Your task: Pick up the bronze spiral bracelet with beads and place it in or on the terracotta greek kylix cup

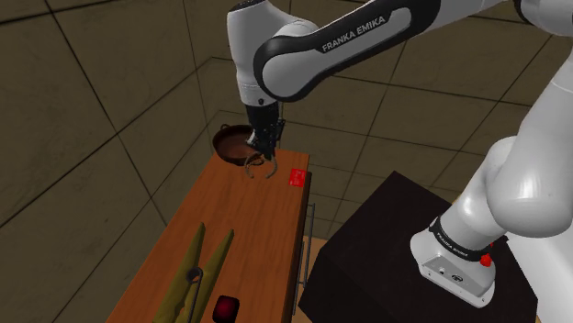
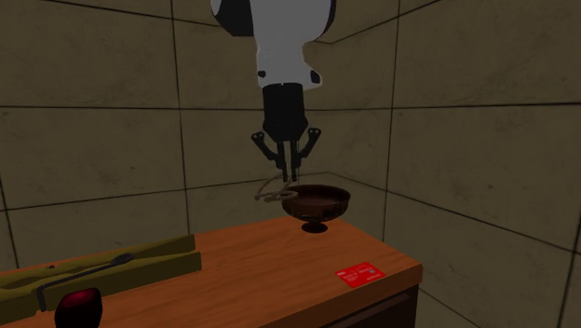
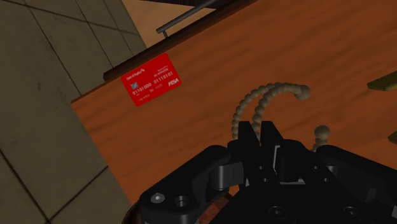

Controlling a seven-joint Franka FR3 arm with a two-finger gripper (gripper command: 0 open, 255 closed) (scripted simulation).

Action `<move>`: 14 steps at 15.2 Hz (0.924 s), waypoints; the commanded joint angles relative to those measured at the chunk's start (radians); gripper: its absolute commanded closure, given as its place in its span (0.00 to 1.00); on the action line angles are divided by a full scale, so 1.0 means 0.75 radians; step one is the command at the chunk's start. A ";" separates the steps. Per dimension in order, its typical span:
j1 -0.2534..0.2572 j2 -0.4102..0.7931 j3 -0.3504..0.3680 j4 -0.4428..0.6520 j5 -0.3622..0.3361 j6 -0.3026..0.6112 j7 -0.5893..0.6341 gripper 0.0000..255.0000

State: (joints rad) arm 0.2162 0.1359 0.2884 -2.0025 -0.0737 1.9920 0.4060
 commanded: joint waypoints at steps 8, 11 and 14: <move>-0.043 0.151 -0.047 0.292 -0.042 -0.143 -0.088 1.00; -0.063 0.267 -0.072 0.473 -0.068 -0.207 -0.137 1.00; -0.077 0.398 -0.096 0.681 -0.091 -0.284 -0.185 1.00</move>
State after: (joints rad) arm 0.1585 0.3946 0.2214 -1.5529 -0.1349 1.8011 0.2754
